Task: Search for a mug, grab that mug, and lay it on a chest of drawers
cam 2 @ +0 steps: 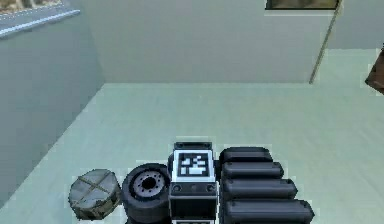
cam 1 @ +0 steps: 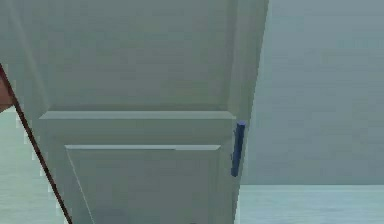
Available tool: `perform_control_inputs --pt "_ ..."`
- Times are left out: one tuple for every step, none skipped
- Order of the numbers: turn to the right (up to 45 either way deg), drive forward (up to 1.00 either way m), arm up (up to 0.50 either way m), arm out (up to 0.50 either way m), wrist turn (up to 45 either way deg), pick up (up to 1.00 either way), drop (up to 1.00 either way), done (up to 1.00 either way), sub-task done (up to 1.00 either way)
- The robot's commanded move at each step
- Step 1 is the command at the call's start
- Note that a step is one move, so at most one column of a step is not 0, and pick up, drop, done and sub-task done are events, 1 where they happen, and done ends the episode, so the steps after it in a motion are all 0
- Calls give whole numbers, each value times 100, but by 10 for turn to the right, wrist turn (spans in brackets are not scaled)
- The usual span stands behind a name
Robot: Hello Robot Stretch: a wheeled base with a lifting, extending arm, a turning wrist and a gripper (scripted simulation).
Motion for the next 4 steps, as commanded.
perform_control_inputs --pt "-450 0 0 0 0 0 0 0 0" --pt "-210 0 0 0 0 0 0 0 0" --pt "0 50 0 0 0 0 0 0 0" --pt "0 100 0 0 0 0 0 0 0"
